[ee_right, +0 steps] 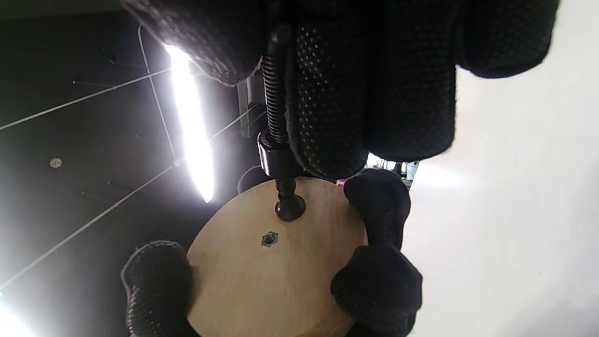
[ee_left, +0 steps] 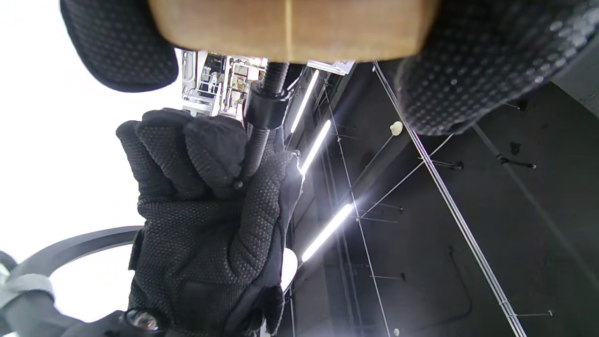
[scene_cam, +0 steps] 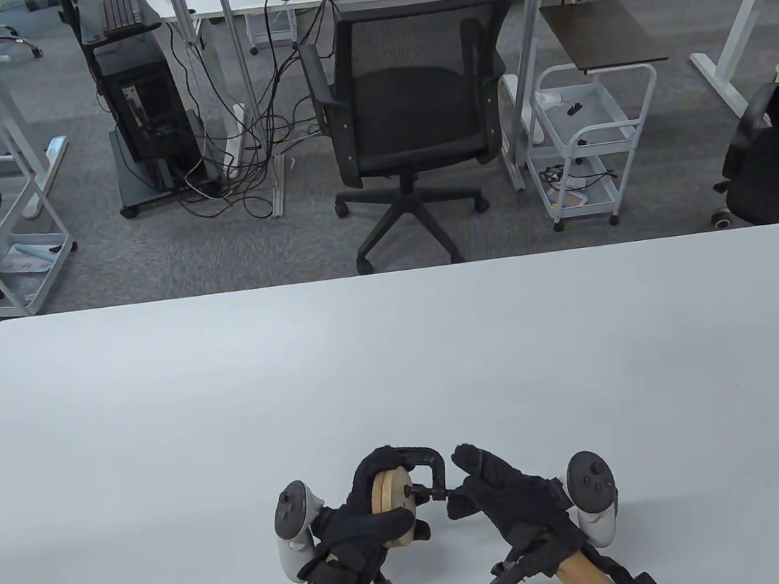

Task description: Screw the clamp shut

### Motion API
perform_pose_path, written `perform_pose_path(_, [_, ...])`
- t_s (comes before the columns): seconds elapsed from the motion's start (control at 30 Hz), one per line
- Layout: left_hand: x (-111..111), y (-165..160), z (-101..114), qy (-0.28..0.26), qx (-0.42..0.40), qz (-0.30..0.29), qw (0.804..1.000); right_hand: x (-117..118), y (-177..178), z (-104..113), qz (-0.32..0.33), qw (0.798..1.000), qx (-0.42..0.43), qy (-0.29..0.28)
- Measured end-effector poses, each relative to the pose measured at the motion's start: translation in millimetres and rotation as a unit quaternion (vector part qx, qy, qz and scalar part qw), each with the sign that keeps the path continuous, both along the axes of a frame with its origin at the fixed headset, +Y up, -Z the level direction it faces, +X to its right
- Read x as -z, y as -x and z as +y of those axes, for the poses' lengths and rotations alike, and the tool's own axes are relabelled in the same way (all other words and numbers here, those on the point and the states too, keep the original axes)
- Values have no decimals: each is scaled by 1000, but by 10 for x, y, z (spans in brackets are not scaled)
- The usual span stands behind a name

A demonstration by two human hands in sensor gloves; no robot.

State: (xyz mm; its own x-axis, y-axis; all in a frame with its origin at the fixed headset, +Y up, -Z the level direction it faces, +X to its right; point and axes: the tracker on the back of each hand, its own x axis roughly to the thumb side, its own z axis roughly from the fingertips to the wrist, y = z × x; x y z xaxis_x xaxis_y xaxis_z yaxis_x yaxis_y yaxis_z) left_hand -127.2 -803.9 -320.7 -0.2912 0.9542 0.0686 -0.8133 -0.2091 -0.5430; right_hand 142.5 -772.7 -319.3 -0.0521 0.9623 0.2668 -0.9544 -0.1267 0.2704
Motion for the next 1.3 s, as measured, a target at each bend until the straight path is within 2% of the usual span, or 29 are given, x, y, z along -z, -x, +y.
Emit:
perform_pose_path(0.23, [20,60,-6,2,-3,14,1000,-26,-24,57,-18,997,-51,-56])
perform_pose_path(0.33, [35,95,-2,8,-17,22,1000,-45,-31,112,-25,990,-89,-108])
perform_pose_path(0.43, [41,141,1,11,-25,33,999,-86,-3,169,-13,973,-144,-182])
perform_pose_path(0.53, [54,172,0,16,-37,36,999,-160,65,238,-23,927,-255,-275])
perform_pose_path(0.57, [59,175,-2,19,-43,36,998,-197,94,260,-33,898,-310,-311])
perform_pose_path(0.67, [62,171,-6,23,-46,30,998,-284,163,295,-65,825,-403,-392])
perform_pose_path(0.73, [63,153,-17,25,-46,26,998,-317,203,315,-69,794,-427,-427])
perform_pose_path(0.8, [55,133,-19,25,-44,23,998,-341,211,321,-69,788,-428,-438])
perform_pose_path(0.93, [47,118,-9,27,-51,22,998,-334,160,326,-62,797,-419,-430])
perform_pose_path(1.1, [39,112,6,22,-41,23,999,-287,94,322,-60,848,-351,-392])
perform_pose_path(1.2, [32,102,4,19,-31,22,999,-231,72,288,-54,900,-282,-327])
perform_pose_path(1.3, [31,97,7,14,-21,22,999,-149,41,201,-29,955,-193,-223])
